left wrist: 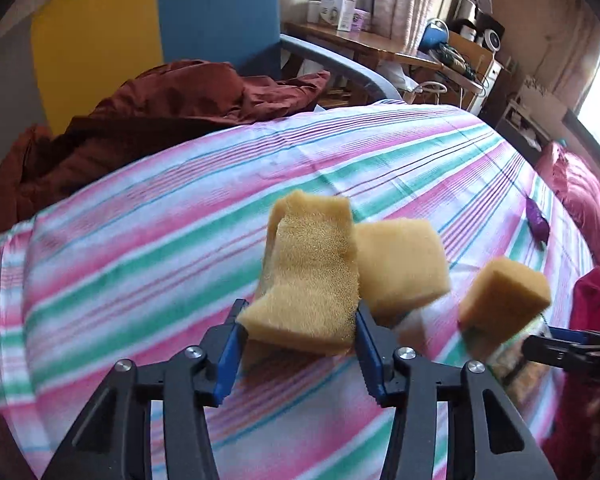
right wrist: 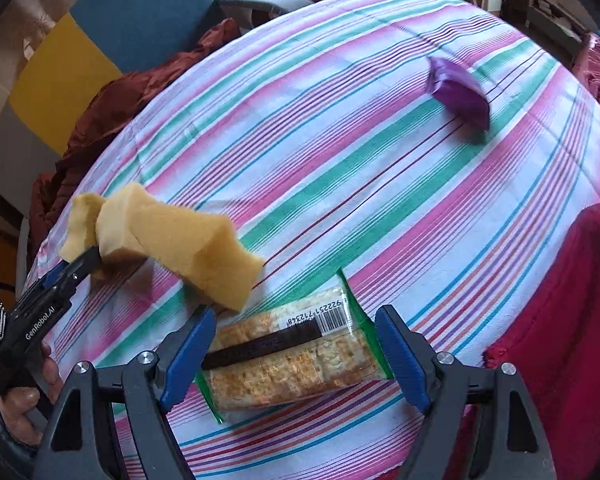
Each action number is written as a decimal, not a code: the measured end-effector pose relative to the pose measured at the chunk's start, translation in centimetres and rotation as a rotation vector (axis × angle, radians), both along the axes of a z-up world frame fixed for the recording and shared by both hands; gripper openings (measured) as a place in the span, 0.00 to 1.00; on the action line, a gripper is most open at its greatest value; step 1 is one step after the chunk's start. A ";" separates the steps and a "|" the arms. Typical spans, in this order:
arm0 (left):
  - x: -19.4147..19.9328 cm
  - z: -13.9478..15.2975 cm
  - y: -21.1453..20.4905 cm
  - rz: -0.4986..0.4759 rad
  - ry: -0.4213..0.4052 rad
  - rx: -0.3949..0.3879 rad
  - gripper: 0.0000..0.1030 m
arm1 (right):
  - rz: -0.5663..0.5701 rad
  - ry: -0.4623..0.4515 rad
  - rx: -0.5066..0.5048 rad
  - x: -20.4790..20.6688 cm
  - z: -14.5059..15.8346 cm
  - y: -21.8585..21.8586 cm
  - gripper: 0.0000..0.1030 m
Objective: Organize objects
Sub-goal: 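Grasp a yellow sponge with the left tool while the right tool reaches the cracker packet, then grasp a second yellow sponge with the right tool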
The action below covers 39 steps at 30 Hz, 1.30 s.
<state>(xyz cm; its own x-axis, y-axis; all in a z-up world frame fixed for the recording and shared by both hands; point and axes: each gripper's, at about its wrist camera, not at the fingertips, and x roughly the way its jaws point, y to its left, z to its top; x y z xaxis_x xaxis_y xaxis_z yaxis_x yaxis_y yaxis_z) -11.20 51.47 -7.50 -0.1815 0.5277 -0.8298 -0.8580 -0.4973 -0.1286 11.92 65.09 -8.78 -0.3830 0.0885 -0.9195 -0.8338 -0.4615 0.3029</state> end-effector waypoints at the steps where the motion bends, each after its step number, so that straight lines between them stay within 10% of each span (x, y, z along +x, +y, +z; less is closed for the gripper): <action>1: 0.2 0.0 -0.5 0.005 -0.005 -0.001 0.48 | 0.021 -0.001 0.000 -0.3 0.0 -0.3 0.84; 17: 7.6 0.6 -12.6 0.118 -0.134 -0.016 0.46 | 0.312 0.219 -0.248 -3.4 -0.3 -4.1 0.83; 25: 10.2 0.5 -14.5 0.099 -0.097 -0.011 0.50 | 0.102 0.183 0.203 0.3 6.2 -3.1 0.82; 33: 8.8 -0.7 -12.7 0.123 -0.088 -0.027 0.64 | 0.185 0.011 0.241 -4.5 3.7 -1.5 0.83; 37: 9.0 -1.1 -12.4 0.104 -0.074 -0.008 0.50 | 0.227 0.032 0.259 -4.8 3.4 -1.9 0.47; 39: 9.5 -0.9 -12.4 0.093 -0.051 -0.013 0.49 | 0.235 0.037 0.244 -4.7 3.2 -1.9 0.45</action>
